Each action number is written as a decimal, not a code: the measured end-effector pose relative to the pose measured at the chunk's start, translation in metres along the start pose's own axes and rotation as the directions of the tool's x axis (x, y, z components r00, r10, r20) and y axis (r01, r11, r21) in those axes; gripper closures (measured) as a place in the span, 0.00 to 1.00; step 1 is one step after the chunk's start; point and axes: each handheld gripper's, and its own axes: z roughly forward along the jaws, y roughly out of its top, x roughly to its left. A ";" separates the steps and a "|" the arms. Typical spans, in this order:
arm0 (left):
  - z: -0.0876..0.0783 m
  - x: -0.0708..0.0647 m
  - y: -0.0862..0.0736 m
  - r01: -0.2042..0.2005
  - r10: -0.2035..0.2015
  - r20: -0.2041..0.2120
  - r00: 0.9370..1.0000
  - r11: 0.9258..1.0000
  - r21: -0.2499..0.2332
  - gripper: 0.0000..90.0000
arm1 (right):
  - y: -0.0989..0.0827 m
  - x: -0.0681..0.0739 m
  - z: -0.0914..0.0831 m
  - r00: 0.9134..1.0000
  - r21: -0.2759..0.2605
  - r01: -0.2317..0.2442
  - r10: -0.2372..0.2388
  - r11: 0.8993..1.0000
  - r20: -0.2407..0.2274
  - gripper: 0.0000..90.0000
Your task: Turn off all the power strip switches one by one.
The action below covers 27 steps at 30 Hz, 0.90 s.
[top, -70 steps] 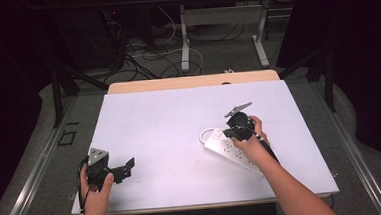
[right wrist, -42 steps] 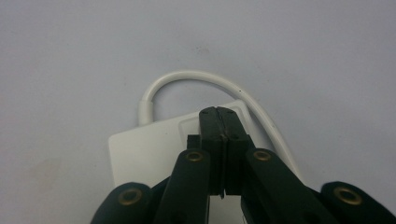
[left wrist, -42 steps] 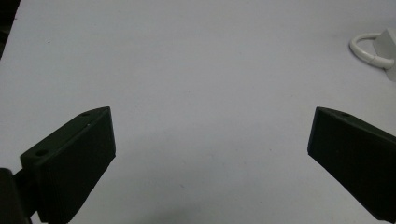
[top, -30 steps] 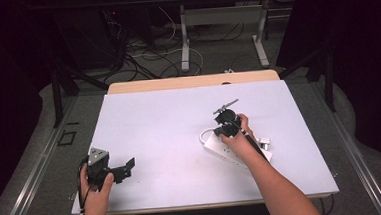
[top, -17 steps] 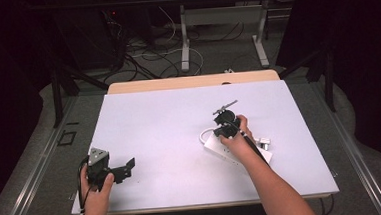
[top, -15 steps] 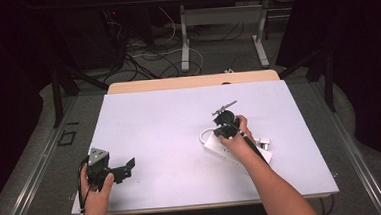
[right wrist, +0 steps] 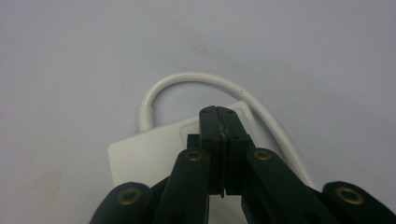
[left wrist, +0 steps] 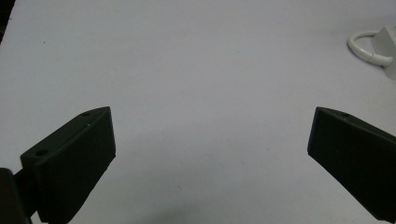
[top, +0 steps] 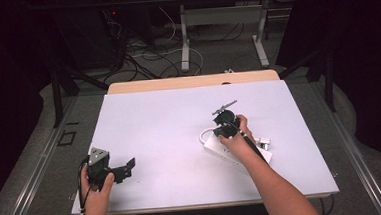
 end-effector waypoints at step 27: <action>0.000 0.001 0.000 0.002 -0.002 0.001 1.000 1.000 0.000 0.01 | -0.004 -0.007 -0.011 1.000 0.058 0.007 -0.008 0.998 0.024 1.00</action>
